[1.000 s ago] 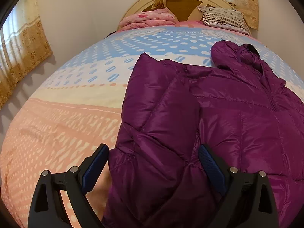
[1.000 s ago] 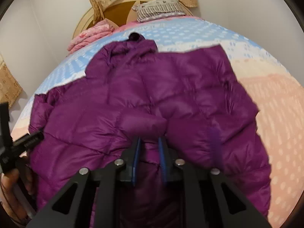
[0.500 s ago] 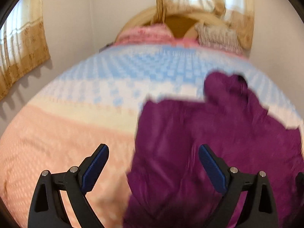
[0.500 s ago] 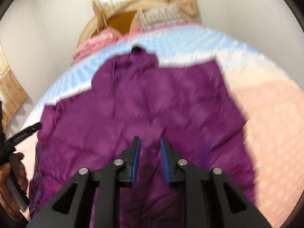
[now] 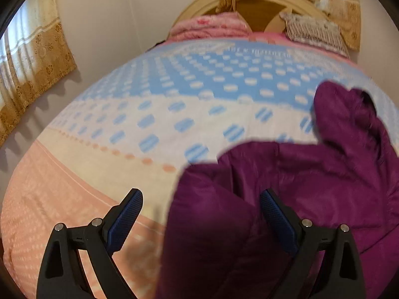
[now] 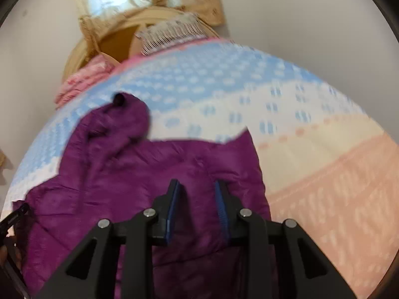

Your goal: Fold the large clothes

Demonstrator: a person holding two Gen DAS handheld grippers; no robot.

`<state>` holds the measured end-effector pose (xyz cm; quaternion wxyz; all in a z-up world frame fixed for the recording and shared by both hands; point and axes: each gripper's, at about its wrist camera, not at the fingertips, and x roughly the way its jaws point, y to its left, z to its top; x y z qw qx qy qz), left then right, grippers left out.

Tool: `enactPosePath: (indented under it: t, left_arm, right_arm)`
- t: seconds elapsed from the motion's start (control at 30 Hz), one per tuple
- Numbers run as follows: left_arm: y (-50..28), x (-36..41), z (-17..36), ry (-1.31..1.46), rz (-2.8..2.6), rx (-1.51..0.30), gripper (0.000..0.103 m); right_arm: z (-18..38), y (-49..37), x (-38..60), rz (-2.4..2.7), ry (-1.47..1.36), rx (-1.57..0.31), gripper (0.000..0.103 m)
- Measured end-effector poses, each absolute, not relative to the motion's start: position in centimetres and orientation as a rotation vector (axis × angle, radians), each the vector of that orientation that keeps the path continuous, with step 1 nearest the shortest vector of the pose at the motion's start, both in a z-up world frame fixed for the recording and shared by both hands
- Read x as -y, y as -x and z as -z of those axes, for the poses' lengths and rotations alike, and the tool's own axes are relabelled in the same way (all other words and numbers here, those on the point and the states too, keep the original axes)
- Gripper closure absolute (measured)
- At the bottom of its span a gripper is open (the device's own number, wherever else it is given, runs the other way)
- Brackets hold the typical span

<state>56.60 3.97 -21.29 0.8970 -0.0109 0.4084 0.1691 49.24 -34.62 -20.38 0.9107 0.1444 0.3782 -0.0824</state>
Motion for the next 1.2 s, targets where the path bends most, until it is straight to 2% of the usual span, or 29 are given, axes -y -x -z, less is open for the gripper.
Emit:
enactPosePath:
  t: [0.1,0.6,1.2]
  left_arm:
    - [-57.2,-3.0,23.0,-0.013,-0.333,-0.899,0.007]
    - [-57.5,-3.4,23.5,0.006,-0.352,-0.898,0.002]
    - [-57.5,-4.0,23.8,0.082,-0.324,-0.909,0.001]
  right_arm:
    - [21.4,-49.1,35.0,0.158,-0.313,-0.802,0.07]
    - [22.1,-49.2,35.2,0.158,-0.328,-0.819,0.071]
    - [22.3,-49.4,35.0,0.167,-0.306,-0.818,0.071]
